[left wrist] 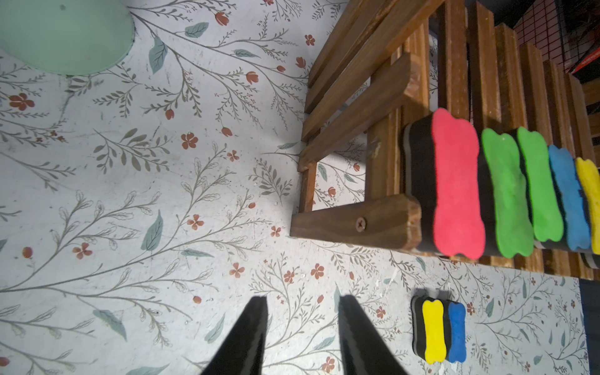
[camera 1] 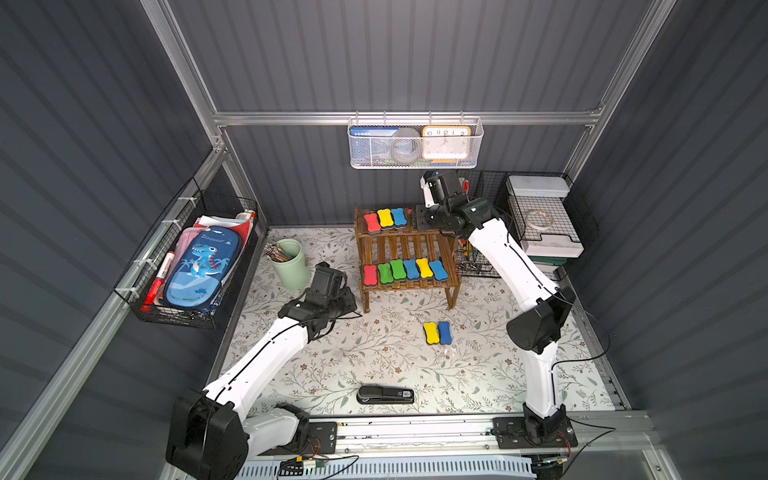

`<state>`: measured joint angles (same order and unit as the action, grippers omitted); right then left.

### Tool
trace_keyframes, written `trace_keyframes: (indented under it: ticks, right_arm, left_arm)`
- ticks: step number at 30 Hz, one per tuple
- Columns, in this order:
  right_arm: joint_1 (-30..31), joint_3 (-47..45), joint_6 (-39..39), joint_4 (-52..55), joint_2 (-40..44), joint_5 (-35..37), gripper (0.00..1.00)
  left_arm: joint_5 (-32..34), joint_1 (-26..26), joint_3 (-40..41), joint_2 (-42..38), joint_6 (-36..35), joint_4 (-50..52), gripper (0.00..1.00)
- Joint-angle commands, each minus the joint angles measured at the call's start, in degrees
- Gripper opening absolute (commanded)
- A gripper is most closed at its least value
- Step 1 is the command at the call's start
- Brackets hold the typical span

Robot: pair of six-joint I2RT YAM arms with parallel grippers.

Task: Remove the whiteboard erasers from the shelf
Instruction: Pick up the whiteboard eraser from the shelf.

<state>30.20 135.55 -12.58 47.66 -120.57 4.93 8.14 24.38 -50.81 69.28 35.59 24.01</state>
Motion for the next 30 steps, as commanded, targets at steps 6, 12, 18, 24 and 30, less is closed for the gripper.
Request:
trace_keyframes:
  ticks: [6,12,18,24,30]
  right_arm:
    - [0.0,1.7,0.1,1.3,-2.2,-0.2,0.57]
    - [0.0,1.8,0.3,1.8,-2.8,0.1,0.49]
    - [0.1,1.8,-0.4,0.9,-1.4,0.7,0.38]
    - [0.9,-3.8,-2.7,-1.7,6.4,2.9,0.34]
    - [2.8,-25.5,-11.0,-9.5,21.2,3.8,0.3]
  left_arm:
    - [0.6,-0.1,0.4,-1.2,-1.2,1.6,0.41]
    - [0.9,-0.1,0.4,-1.7,-1.4,1.9,0.41]
    - [1.1,-0.1,0.2,-2.2,-1.4,2.2,0.41]
    - [1.6,-0.1,-0.3,-2.8,-1.5,2.7,0.42]
    - [2.0,-0.1,-0.7,-3.4,-1.8,3.0,0.42]
